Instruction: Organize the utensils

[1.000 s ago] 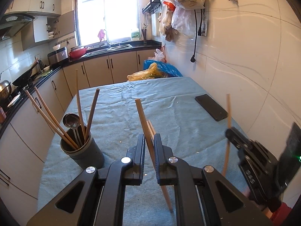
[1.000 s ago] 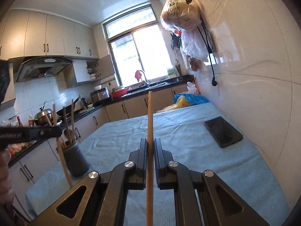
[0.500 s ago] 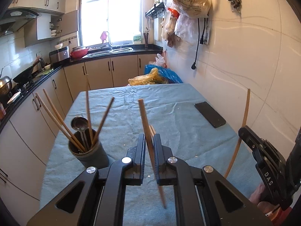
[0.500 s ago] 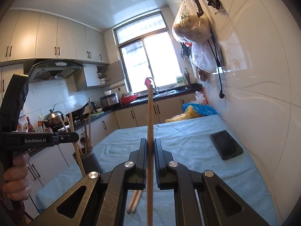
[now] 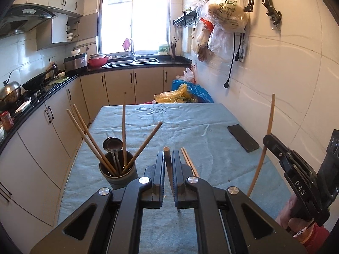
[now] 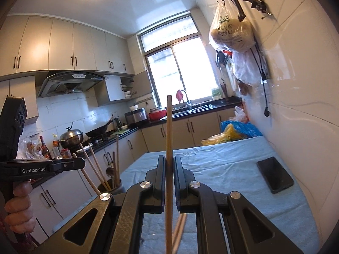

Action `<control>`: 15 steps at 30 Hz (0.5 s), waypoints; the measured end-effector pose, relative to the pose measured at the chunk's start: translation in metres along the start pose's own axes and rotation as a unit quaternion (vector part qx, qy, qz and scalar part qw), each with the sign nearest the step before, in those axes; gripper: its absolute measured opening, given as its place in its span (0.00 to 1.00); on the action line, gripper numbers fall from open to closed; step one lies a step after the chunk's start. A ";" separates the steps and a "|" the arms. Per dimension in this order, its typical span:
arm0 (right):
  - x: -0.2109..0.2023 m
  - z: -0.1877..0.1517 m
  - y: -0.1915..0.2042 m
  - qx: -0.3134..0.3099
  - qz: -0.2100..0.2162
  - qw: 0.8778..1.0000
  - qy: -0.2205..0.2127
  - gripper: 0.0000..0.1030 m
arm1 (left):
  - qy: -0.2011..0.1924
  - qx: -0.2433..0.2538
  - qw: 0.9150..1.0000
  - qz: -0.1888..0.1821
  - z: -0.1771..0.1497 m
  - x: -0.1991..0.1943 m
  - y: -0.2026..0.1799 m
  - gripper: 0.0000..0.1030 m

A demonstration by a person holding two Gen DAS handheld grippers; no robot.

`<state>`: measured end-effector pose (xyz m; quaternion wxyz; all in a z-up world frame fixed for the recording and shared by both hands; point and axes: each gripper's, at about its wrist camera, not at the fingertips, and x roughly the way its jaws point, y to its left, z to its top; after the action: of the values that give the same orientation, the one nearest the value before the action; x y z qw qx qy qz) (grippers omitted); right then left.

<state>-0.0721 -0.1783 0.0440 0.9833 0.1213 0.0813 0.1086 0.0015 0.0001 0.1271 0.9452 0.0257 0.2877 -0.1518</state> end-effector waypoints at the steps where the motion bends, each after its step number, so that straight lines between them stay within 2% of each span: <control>1: 0.001 0.000 0.002 -0.001 0.002 1.000 0.000 0.07 | 0.000 0.000 1.000 0.000 0.001 -0.001 0.001 0.06; 5: 0.006 0.002 0.009 -0.001 0.012 1.000 0.002 0.07 | -0.004 0.002 1.000 0.008 0.001 -0.003 0.003 0.05; 15: 0.012 0.006 0.017 0.001 0.024 1.000 0.006 0.07 | -0.007 0.003 1.000 -0.013 0.006 -0.013 0.006 0.05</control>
<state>-0.0629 -0.1607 0.0522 0.9797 0.1237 0.0846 0.1331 -0.0041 0.0089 0.1390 0.9451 0.0238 0.2810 -0.1649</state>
